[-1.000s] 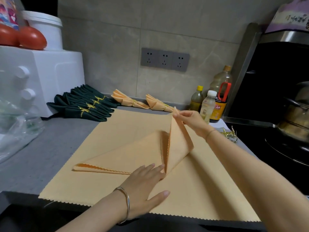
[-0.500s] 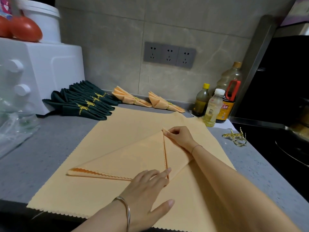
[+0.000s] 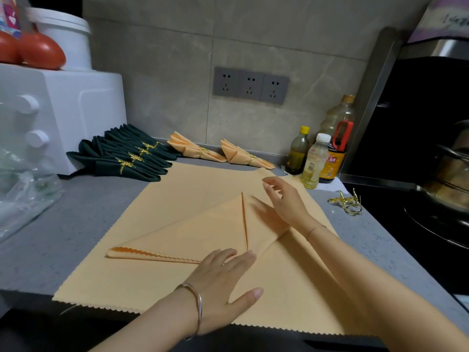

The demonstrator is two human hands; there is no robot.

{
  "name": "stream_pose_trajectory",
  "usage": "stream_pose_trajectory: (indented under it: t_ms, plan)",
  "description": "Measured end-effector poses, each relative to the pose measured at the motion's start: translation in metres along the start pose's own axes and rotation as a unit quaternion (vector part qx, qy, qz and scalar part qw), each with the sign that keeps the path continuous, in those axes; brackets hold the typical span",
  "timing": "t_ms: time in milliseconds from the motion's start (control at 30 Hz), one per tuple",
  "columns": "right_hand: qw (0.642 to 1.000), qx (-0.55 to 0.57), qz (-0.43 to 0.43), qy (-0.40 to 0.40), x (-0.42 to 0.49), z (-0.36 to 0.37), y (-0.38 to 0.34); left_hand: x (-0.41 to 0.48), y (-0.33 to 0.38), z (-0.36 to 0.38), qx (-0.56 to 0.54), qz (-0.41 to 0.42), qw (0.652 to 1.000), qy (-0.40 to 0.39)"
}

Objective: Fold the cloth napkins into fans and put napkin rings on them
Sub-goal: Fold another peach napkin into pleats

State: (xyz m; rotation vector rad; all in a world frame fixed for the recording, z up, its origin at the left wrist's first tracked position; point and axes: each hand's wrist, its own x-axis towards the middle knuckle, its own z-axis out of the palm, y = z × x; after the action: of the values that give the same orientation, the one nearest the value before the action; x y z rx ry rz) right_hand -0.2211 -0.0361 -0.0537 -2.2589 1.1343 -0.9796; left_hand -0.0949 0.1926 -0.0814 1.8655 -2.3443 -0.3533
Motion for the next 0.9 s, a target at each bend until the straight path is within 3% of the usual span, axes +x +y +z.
stream_pose_trajectory:
  t_ms: [133,267,433,633,900]
  plan:
    - [0.993,-0.001,-0.046,-0.107,-0.065,-0.025,-0.009,0.001,0.003,0.000,0.011,-0.010,1.000,-0.017]
    - [0.963,-0.061,-0.086,-0.247,-0.121,-0.030,-0.014,0.002,0.004,-0.001,0.019,-0.016,1.000,-0.014]
    - [0.936,-0.118,-0.103,-0.315,-0.141,-0.030,-0.012,0.002,0.008,0.003,0.027,-0.027,0.999,-0.018]
    - [0.933,-0.118,-0.071,-0.333,-0.122,-0.034,0.009,0.004,0.008,0.007,0.024,-0.033,0.999,-0.020]
    - [0.951,-0.156,-0.002,-0.268,-0.089,-0.045,0.049,0.004,0.008,0.008,0.025,-0.032,0.999,-0.020]
